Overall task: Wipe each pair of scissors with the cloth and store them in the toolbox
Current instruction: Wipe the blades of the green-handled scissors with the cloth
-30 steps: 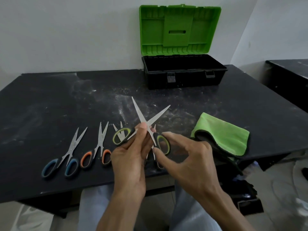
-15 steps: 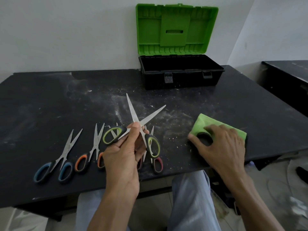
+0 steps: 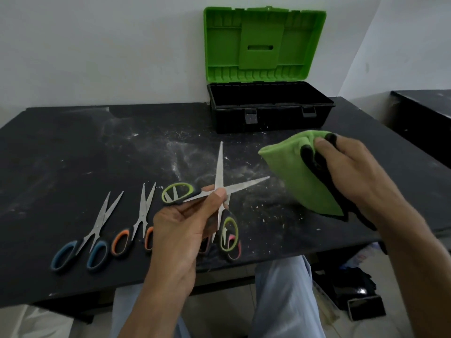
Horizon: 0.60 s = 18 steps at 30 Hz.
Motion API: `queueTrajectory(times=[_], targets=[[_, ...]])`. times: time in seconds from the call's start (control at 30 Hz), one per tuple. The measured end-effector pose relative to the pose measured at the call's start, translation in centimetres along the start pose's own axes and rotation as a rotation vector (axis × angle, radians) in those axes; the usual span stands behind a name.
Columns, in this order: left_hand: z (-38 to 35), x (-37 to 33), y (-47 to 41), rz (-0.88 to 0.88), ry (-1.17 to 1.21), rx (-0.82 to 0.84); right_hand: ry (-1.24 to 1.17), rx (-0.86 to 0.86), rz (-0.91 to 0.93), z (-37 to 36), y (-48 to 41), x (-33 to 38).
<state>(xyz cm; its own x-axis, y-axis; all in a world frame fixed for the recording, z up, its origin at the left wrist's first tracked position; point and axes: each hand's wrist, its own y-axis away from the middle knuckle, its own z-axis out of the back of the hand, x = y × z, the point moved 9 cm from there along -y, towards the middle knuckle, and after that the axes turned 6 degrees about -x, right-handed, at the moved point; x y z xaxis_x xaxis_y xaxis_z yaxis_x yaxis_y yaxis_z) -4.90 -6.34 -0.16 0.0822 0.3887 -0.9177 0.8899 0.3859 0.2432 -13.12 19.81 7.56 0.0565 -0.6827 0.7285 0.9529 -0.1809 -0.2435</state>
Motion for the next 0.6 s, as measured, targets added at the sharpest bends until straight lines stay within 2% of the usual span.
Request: queueTrajectory(times=[0.13, 0.23, 0.47, 0.6], targets=[[0.4, -1.3, 0.6, -0.052, -0.059, 0.013, -0.092, 0.065, 0.072, 0.5, 0.6, 2.7], [1.2, -2.6, 1.1, -0.102, -0.057, -0.016, -0.06, 0.108, 0.096, 0.5, 0.4, 3.9], [4.0, -5.2, 1.5, -0.178, -0.026, -0.143, 0.042, 0.014, 0.167, 1.5, 0.0, 6.0], [3.5, -5.9, 1.6, -0.2, -0.082, -0.096, 0.058, 0.005, 0.192, 1.3, 0.2, 6.9]])
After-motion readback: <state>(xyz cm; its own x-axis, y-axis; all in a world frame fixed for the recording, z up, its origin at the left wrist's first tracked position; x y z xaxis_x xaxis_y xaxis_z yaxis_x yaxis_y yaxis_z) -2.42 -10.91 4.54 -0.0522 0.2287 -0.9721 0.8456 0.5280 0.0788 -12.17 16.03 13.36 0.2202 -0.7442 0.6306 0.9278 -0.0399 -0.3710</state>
